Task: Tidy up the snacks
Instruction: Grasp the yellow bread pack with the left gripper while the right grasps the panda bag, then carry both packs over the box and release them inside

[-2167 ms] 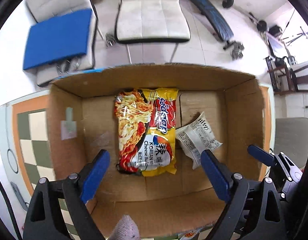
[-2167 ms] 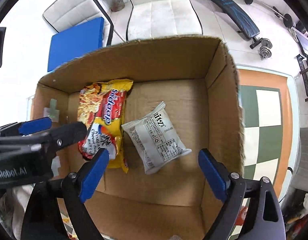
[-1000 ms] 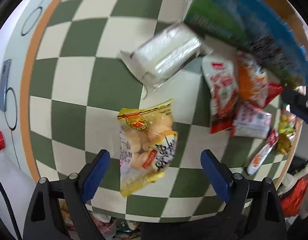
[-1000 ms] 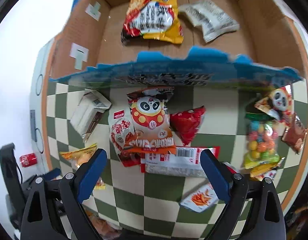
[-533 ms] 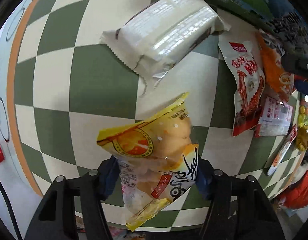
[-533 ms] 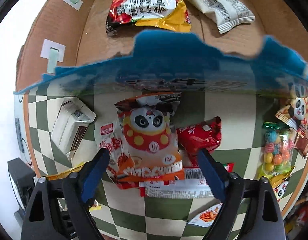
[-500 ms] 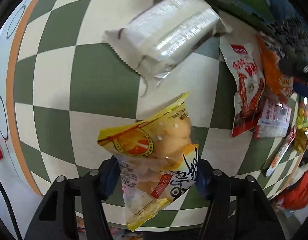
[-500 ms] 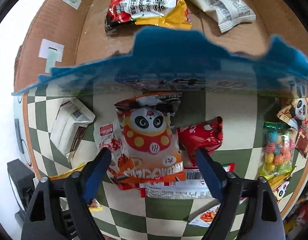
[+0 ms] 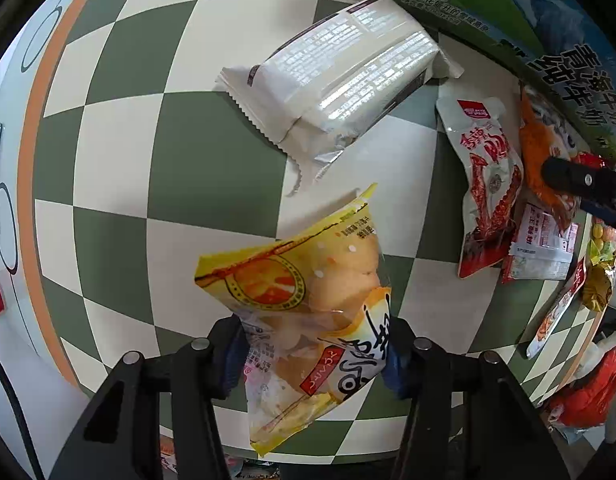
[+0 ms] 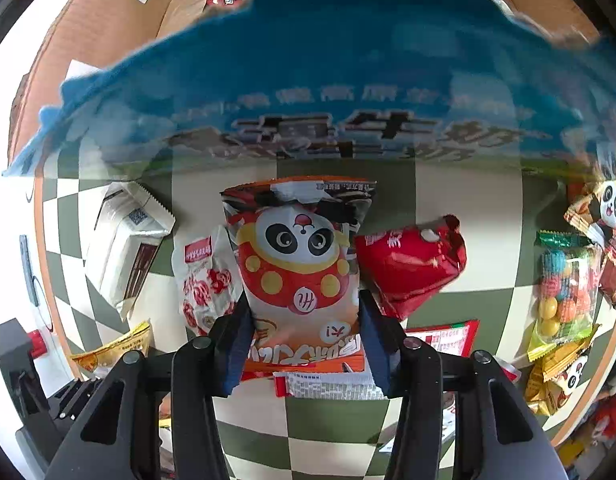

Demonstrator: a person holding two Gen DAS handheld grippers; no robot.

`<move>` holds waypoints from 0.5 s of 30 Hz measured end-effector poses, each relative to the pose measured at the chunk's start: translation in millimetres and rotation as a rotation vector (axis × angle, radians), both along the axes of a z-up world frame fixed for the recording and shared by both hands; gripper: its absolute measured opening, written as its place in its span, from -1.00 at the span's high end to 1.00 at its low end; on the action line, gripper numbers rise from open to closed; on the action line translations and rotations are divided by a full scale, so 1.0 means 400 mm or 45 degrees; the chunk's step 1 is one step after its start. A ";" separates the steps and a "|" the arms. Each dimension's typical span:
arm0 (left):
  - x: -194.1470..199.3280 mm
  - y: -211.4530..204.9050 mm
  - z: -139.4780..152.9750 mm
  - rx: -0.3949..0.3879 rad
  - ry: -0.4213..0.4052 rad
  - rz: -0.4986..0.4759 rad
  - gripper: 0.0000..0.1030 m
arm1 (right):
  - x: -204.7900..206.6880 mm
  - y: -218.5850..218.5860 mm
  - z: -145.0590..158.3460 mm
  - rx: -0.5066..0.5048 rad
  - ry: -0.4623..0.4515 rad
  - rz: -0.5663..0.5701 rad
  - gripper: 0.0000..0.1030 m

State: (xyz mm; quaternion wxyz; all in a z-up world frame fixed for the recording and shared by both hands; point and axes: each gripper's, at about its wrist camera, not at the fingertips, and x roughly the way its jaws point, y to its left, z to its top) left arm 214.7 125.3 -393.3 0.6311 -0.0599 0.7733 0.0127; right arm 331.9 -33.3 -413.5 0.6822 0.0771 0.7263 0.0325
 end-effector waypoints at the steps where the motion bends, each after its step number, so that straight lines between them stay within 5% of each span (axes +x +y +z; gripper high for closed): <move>1: 0.005 -0.001 0.003 -0.002 -0.001 -0.001 0.02 | -0.008 -0.004 0.003 0.006 0.000 0.001 0.03; 15: -0.003 -0.056 0.020 -0.041 -0.004 -0.066 0.07 | -0.167 -0.030 0.058 0.044 -0.001 0.043 0.07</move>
